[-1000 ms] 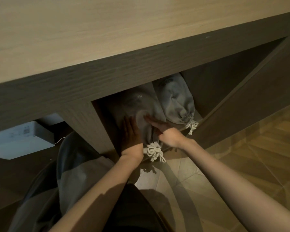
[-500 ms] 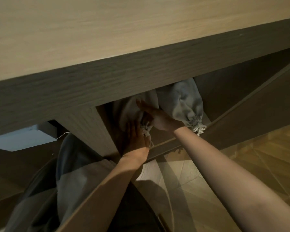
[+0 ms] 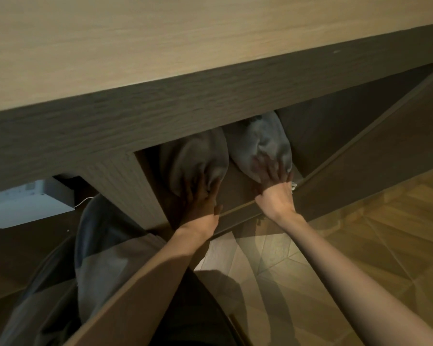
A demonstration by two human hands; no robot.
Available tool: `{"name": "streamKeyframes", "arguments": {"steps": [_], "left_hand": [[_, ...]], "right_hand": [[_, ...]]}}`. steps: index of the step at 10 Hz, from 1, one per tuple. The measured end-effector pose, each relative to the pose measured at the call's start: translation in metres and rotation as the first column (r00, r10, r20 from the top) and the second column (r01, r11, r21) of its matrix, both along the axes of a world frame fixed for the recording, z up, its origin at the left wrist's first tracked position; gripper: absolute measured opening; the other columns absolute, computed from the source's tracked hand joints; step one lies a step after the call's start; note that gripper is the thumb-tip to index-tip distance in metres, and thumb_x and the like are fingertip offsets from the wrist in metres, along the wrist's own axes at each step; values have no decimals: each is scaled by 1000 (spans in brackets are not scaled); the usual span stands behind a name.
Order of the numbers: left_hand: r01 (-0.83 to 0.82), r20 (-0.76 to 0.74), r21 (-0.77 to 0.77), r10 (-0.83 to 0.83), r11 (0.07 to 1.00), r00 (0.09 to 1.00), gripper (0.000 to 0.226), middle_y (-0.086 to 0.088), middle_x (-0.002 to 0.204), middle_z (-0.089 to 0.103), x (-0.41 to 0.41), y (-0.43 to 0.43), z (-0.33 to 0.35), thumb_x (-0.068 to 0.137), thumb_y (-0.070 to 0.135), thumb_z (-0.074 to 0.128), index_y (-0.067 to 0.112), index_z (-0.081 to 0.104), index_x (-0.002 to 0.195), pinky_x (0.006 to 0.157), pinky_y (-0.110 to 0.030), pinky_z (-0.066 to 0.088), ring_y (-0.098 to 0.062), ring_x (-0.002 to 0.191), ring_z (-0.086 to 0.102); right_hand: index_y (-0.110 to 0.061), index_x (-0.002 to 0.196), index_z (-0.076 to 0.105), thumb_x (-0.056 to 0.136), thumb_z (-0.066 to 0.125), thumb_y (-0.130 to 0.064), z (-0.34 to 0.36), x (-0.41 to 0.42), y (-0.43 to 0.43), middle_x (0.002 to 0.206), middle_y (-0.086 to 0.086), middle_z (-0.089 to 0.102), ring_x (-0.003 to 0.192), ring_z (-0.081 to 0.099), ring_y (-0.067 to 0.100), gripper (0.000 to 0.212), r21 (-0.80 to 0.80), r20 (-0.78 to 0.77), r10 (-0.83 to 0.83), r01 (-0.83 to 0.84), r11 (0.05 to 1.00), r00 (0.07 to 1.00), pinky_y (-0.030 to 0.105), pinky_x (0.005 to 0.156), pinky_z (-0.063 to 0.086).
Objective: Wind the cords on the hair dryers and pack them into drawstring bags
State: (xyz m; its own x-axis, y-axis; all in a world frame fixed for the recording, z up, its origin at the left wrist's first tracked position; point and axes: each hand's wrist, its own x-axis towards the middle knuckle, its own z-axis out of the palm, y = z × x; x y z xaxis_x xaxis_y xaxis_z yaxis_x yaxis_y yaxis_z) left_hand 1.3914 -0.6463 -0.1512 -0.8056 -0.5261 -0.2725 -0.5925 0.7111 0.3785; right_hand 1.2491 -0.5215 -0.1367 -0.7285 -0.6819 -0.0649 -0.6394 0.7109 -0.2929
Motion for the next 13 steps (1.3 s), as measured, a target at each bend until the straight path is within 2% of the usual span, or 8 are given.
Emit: {"name": "streamKeyframes", "arguments": {"steps": [2,4,6,8,10,11,12,13], "left_hand": [[14,49,-75,-11,997,999,65,4,159,-13,-6,-3,-6,97,34,42,42,3,149,113,-58,16,-42,142,-17],[38,36,-126,-34,991,999,63,2,159,-13,-15,-10,-12,98,35,42,47,5,147,117,-53,1,-44,142,-12],[59,-85,-132,-71,989,994,53,-3,160,-2,-22,-21,-25,99,33,38,42,19,147,116,-54,-8,-36,146,-9],[104,-109,-160,-123,982,986,50,-7,160,2,-29,-23,-21,101,30,36,38,20,148,115,-55,-6,-27,147,-6],[125,-11,-139,-128,982,992,57,-7,160,-2,-30,-26,-20,100,33,35,42,7,149,115,-57,-4,-31,146,-8],[92,35,-64,-90,994,995,62,-4,160,-6,-26,-24,-14,98,37,36,47,0,147,115,-60,6,-37,145,-9],[85,19,-33,-84,996,996,61,-2,160,-3,-24,-19,10,99,37,35,42,0,149,117,-54,8,-32,146,-5],[142,-36,-89,-146,986,989,57,3,160,3,-19,-11,35,101,36,31,34,4,151,119,-44,12,-24,147,2]], "right_hand": [[-38,150,-7,99,37,-43,-8,-23,-14,158,-18,-11,145,-10,39,68,80,121,-67,58,995,990,60,114,2],[-39,149,-12,100,26,-48,-9,-37,-32,159,-17,-12,142,-12,47,63,193,120,-71,47,980,990,66,111,5],[-39,149,-13,99,29,-51,-14,-58,-39,159,-13,-11,143,-8,45,67,241,65,-21,4,971,998,67,110,10],[-41,149,-10,98,34,-50,-9,-68,-47,160,-13,-10,143,-7,45,68,216,106,0,-23,976,994,68,110,10],[-39,149,-8,97,37,-46,-1,-59,-37,160,-10,-9,146,-12,34,69,258,137,4,-40,965,991,61,114,2],[-38,151,0,96,42,-40,11,-47,-26,161,-7,-1,147,-8,31,69,285,123,48,-82,955,991,57,116,-1],[-33,151,15,93,49,-38,31,-27,-11,160,0,14,147,4,30,67,270,-35,144,-130,954,989,54,117,8],[-25,142,41,93,50,-34,55,-2,5,142,11,47,135,35,32,51,175,-84,101,-85,981,991,47,112,25]]}}
